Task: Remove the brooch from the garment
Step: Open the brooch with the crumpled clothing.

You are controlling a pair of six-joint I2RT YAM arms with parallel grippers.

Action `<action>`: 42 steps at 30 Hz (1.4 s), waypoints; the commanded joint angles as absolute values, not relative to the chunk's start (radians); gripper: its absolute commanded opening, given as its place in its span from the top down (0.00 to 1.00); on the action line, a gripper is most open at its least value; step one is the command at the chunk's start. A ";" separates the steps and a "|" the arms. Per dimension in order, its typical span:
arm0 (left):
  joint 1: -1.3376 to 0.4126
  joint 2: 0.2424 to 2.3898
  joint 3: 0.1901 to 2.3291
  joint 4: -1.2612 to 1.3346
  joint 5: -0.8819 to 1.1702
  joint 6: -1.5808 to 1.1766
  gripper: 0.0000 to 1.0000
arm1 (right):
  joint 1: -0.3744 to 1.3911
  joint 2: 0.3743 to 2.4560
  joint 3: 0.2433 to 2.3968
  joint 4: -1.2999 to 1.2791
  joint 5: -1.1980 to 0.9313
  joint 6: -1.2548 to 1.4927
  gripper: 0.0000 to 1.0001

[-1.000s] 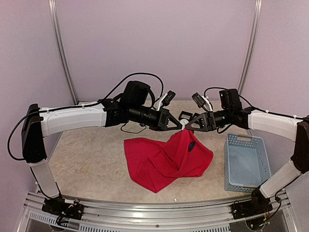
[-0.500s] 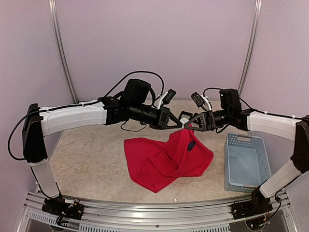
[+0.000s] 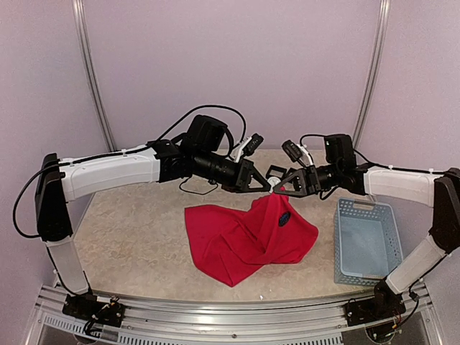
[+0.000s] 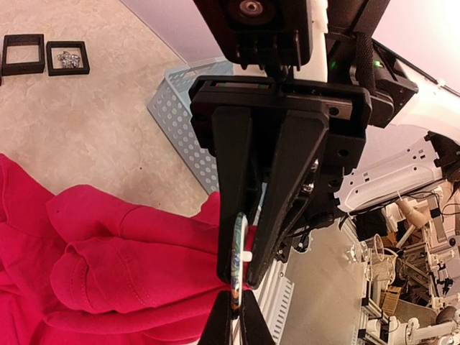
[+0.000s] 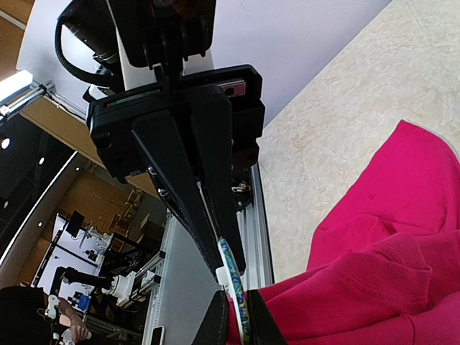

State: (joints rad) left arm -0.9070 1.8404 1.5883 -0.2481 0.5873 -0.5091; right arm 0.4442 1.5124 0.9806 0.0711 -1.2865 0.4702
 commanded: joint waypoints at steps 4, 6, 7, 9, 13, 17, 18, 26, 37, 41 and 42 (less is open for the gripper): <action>-0.961 1.882 1.683 -0.239 0.605 -0.443 1.00 | 0.457 1.603 1.055 -0.157 -1.212 0.414 1.00; -0.966 1.884 1.691 -0.246 0.604 -0.434 1.00 | 0.457 1.621 1.070 -0.186 -1.201 0.417 1.00; -0.967 1.885 1.695 -0.250 0.605 -0.431 1.00 | 0.457 1.625 1.072 -0.185 -1.196 0.426 1.00; -0.970 1.888 1.703 -0.255 0.610 -0.426 1.00 | 0.458 1.638 1.080 -0.185 -1.187 0.446 1.00; -0.975 1.903 1.732 -0.272 0.624 -0.412 1.00 | 0.458 1.678 1.094 -0.208 -1.157 0.473 1.00; -0.990 1.918 1.767 -0.301 0.631 -0.389 1.00 | 0.456 1.721 1.092 -0.212 -1.123 0.500 1.00; -0.990 1.921 1.771 -0.307 0.634 -0.388 1.00 | 0.457 1.732 1.091 -0.206 -1.119 0.510 1.00; -0.940 1.912 1.671 -0.231 0.648 -0.488 1.00 | 0.457 1.690 1.171 -0.286 -1.165 0.327 0.85; -0.902 1.875 1.552 -0.169 0.683 -0.547 1.00 | 0.441 1.467 1.136 -0.146 -1.170 0.348 0.42; -0.896 1.874 1.542 -0.167 0.687 -0.548 1.00 | 0.407 1.412 1.083 -0.028 -1.179 0.424 0.36; -0.895 1.874 1.537 -0.168 0.688 -0.551 1.00 | 0.400 1.401 1.074 -0.006 -1.191 0.453 0.35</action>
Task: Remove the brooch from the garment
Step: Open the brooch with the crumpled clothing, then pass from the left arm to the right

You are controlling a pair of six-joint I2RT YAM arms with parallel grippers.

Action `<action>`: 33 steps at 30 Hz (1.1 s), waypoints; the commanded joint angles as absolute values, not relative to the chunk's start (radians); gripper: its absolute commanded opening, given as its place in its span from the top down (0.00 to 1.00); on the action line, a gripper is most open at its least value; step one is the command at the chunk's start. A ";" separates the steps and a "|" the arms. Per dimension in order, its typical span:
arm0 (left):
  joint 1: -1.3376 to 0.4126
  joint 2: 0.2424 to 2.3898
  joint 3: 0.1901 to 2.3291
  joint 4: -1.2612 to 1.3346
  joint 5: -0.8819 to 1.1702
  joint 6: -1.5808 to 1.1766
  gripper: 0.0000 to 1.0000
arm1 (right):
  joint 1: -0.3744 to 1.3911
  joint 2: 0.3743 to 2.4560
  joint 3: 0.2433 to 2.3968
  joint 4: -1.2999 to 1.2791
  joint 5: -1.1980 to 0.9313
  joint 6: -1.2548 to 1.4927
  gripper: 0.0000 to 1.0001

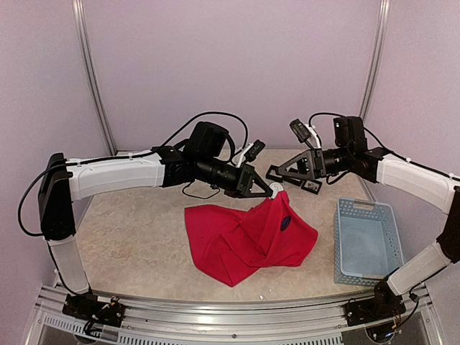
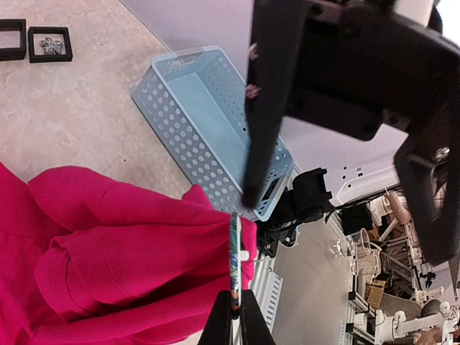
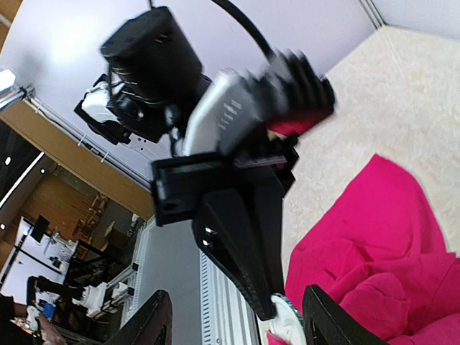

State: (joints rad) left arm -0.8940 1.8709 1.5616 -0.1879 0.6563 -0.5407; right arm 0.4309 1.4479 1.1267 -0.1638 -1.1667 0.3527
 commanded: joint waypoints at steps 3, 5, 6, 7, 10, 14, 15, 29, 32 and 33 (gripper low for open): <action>-0.891 1.872 1.522 -0.156 0.690 -0.557 1.00 | 0.394 1.396 1.086 0.010 -1.209 0.445 0.34; -0.891 1.865 1.510 -0.137 0.690 -0.560 1.00 | 0.393 1.410 1.106 -0.087 -1.197 0.381 0.34; -0.891 1.860 1.505 -0.130 0.691 -0.563 1.00 | 0.394 1.420 1.106 -0.122 -1.192 0.358 0.36; -0.891 1.856 1.503 -0.123 0.693 -0.565 1.00 | 0.393 1.430 1.106 -0.157 -1.189 0.336 0.37; -0.891 1.854 1.497 -0.109 0.698 -0.570 1.00 | 0.393 1.459 1.100 -0.203 -1.188 0.294 0.44; -0.891 1.852 1.498 -0.104 0.698 -0.572 1.00 | 0.394 1.484 1.103 -0.248 -1.180 0.255 0.52; -0.891 1.852 1.498 -0.102 0.699 -0.572 1.00 | 0.393 1.490 1.107 -0.265 -1.179 0.241 0.53; -0.891 1.859 1.509 -0.104 0.701 -0.575 1.00 | 0.393 1.544 1.126 -0.403 -1.187 0.114 0.78; -0.893 1.863 1.513 -0.107 0.701 -0.577 1.00 | 0.393 1.551 1.139 -0.398 -1.192 0.117 0.89; -0.893 1.864 1.515 -0.109 0.701 -0.576 1.00 | 0.393 1.552 1.142 -0.394 -1.193 0.118 0.90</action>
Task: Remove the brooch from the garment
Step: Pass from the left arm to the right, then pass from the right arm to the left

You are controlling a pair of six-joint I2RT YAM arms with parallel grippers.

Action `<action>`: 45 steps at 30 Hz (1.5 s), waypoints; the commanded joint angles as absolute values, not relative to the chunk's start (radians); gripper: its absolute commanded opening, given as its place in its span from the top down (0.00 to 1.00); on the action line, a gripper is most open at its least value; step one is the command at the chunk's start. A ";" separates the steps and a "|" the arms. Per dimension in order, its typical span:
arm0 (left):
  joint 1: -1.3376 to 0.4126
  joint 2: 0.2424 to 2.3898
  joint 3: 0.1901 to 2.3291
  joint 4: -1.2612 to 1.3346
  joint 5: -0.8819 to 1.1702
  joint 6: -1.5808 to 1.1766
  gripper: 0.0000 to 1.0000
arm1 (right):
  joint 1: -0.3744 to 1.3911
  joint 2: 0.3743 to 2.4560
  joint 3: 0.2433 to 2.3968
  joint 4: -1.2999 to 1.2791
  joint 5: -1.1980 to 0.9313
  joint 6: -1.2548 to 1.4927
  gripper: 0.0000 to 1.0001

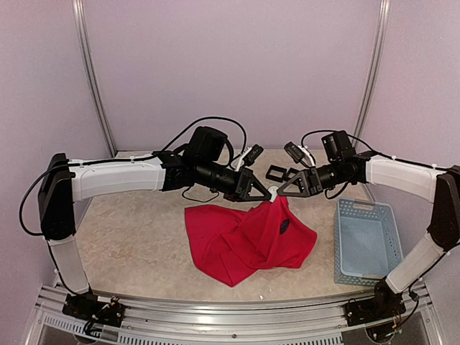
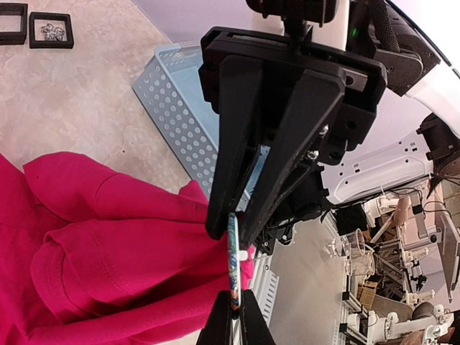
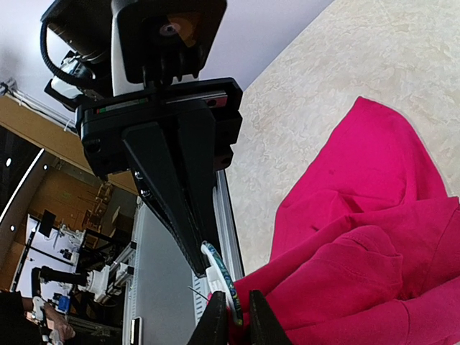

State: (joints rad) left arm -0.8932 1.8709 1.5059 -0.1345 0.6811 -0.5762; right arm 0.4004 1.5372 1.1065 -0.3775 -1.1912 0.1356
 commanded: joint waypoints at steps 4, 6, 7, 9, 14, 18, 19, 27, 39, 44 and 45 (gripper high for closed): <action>-0.893 1.875 1.532 -0.120 0.706 -0.572 1.00 | 0.393 1.557 1.143 -0.369 -1.211 0.139 0.85; -0.893 1.880 1.538 -0.125 0.708 -0.569 1.00 | 0.393 1.559 1.145 -0.362 -1.210 0.143 0.84; -0.894 1.881 1.541 -0.127 0.709 -0.568 1.00 | 0.394 1.559 1.146 -0.358 -1.211 0.149 0.84; -0.894 1.881 1.541 -0.127 0.708 -0.567 1.00 | 0.393 1.559 1.145 -0.352 -1.213 0.154 0.84; -0.894 1.881 1.539 -0.126 0.709 -0.568 1.00 | 0.394 1.556 1.139 -0.345 -1.216 0.159 0.90; -0.895 1.882 1.536 -0.126 0.709 -0.568 1.00 | 0.394 1.551 1.137 -0.332 -1.207 0.168 1.00; -0.895 1.882 1.537 -0.126 0.707 -0.568 1.00 | 0.394 1.549 1.137 -0.325 -1.205 0.173 1.00; -0.901 1.887 1.533 -0.128 0.683 -0.549 0.28 | 0.394 1.498 1.127 -0.295 -1.130 0.178 1.00; -0.952 1.960 1.594 -0.214 0.591 -0.457 0.14 | 0.394 1.442 1.084 -0.202 -1.058 0.257 1.00; -0.954 2.001 1.641 -0.237 0.590 -0.445 0.50 | 0.394 1.419 1.081 -0.210 -1.025 0.244 1.00; -0.953 2.004 1.642 -0.239 0.592 -0.446 0.59 | 0.395 1.413 1.081 -0.220 -1.011 0.234 1.00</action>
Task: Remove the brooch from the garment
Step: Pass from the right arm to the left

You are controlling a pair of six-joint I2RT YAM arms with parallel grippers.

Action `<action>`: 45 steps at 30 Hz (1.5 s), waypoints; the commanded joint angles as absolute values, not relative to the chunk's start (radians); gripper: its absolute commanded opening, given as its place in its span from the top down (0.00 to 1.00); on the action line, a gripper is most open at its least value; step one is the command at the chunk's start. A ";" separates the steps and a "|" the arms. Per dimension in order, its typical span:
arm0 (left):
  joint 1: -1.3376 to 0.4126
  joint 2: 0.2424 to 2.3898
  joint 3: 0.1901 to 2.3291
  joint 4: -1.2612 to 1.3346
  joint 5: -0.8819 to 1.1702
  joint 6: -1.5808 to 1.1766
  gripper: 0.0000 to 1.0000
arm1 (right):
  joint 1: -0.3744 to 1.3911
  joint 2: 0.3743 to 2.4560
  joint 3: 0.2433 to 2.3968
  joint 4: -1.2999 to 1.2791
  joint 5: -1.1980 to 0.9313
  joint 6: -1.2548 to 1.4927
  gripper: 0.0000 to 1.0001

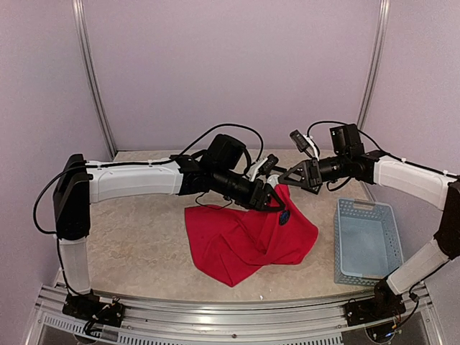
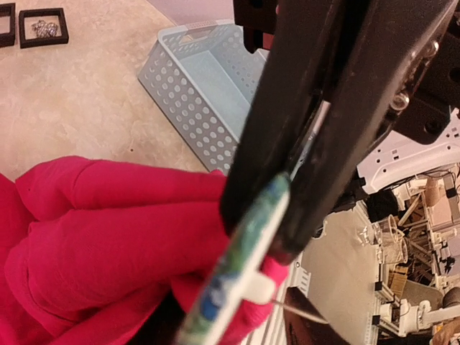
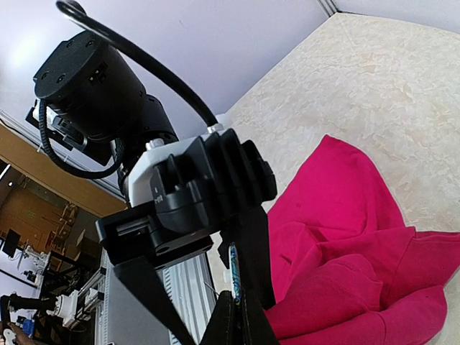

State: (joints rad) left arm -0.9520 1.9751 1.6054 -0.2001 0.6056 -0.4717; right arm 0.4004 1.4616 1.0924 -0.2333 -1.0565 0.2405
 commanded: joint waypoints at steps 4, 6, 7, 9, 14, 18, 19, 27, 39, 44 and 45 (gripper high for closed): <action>-0.954 1.993 1.625 -0.235 0.581 -0.452 0.91 | 0.394 1.384 1.075 -0.243 -0.942 0.204 1.00; -0.956 1.980 1.602 -0.225 0.570 -0.459 1.00 | 0.396 1.366 1.074 -0.262 -0.901 0.176 1.00; -0.956 1.968 1.591 -0.220 0.568 -0.463 1.00 | 0.396 1.360 1.075 -0.279 -0.880 0.158 1.00; -0.955 1.953 1.575 -0.211 0.565 -0.474 1.00 | 0.399 1.351 1.087 -0.327 -0.836 0.108 1.00; -0.956 1.922 1.551 -0.202 0.550 -0.484 1.00 | 0.412 1.337 1.119 -0.455 -0.727 -0.027 1.00; -0.954 1.904 1.548 -0.201 0.546 -0.490 1.00 | 0.425 1.328 1.136 -0.522 -0.639 -0.104 1.00; -0.953 1.901 1.548 -0.201 0.546 -0.492 1.00 | 0.430 1.325 1.139 -0.530 -0.616 -0.114 1.00; -0.942 1.888 1.535 -0.199 0.547 -0.510 1.00 | 0.485 1.298 1.152 -0.578 -0.425 -0.208 1.00; -0.917 1.845 1.459 -0.210 0.532 -0.540 1.00 | 0.532 1.246 1.110 -0.579 -0.189 -0.280 1.00; -0.909 1.820 1.427 -0.235 0.511 -0.543 1.00 | 0.532 1.258 1.102 -0.574 -0.154 -0.260 1.00; -0.907 1.814 1.419 -0.237 0.507 -0.544 1.00 | 0.533 1.258 1.103 -0.573 -0.152 -0.261 1.00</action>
State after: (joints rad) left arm -0.9367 1.8771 1.4708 -0.1188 0.5190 -0.5350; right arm 0.5636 1.2659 1.1210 -0.5385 -0.3576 -0.2520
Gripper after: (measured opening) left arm 0.024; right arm 0.043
